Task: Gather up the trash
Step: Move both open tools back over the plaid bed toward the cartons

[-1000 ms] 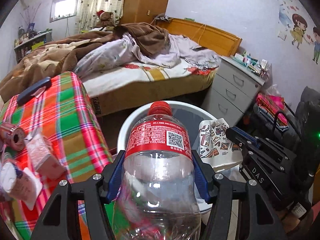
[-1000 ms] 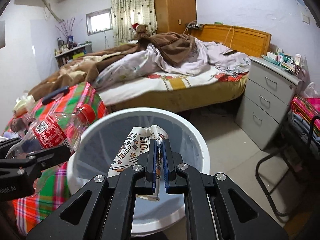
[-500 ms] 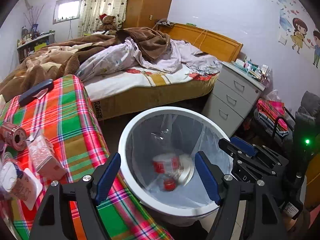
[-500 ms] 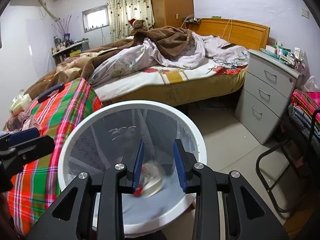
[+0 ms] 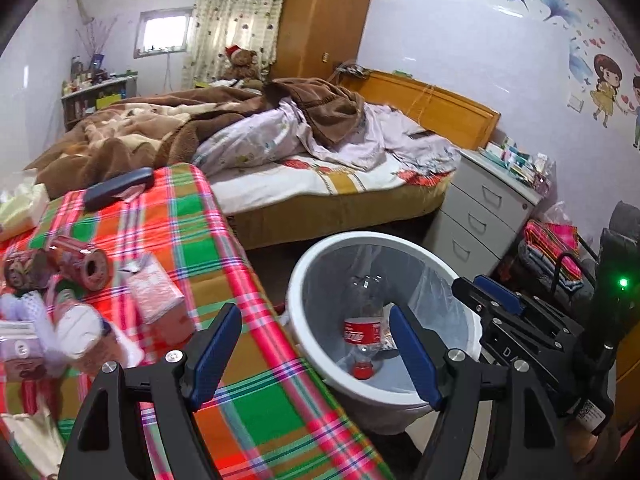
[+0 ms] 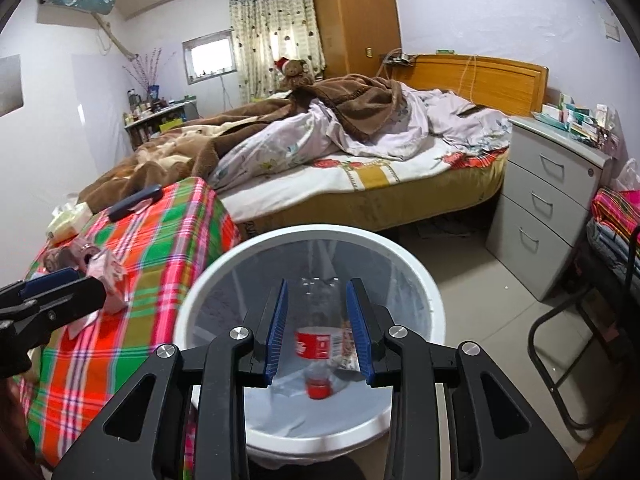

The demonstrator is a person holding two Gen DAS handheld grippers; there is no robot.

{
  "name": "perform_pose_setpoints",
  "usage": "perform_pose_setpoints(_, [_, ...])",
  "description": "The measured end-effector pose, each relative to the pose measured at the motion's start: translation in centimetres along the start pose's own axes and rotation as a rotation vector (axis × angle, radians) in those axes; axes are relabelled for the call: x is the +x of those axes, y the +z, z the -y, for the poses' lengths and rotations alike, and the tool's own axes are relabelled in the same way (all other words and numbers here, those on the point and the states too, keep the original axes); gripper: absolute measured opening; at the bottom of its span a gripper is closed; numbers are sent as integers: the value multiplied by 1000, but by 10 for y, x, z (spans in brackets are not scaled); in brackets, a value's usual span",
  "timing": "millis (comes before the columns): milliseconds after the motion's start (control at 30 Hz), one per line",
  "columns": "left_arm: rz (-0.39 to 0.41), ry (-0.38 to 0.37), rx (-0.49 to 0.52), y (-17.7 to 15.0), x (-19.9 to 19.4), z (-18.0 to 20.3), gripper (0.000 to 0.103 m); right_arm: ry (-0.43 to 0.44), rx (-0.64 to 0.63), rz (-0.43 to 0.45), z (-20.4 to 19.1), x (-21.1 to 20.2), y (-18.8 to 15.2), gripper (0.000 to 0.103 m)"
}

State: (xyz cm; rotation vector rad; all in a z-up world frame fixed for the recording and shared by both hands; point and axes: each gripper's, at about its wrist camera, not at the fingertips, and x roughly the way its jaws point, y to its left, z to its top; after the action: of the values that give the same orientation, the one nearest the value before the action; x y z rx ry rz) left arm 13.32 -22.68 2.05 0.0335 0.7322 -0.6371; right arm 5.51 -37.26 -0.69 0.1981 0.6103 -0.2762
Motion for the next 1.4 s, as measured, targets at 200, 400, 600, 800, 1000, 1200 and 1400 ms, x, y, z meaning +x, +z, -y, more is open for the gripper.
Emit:
perform_pose_setpoints(200, [35, 61, -30, -7, -28, -22, 76, 55, -21, 15, -21, -4, 0, 32])
perform_pose_setpoints(400, [70, 123, -62, -15, -53, -45, 76, 108, -60, 29, -48, -7, 0, 32])
perform_pose_setpoints(600, [87, 174, -110, -26, -74, -74, 76, 165, -96, 31, -73, -9, -2, 32])
perform_pose_setpoints(800, [98, 252, -174, -42, -93, -111, 76, 225, -150, 18, -101, -5, -5, 50])
perform_pose_setpoints(1000, [101, 333, -222, -53, -107, -144, 76, 264, -188, -1, -122, 4, -6, 50])
perform_pose_setpoints(1200, [106, 376, -283, -61, -117, -174, 76, 287, -232, -29, -143, 19, -4, 50])
perform_pose_setpoints(1400, [86, 399, -357, -74, -122, -202, 79, 320, -263, -75, -161, 38, -2, 53])
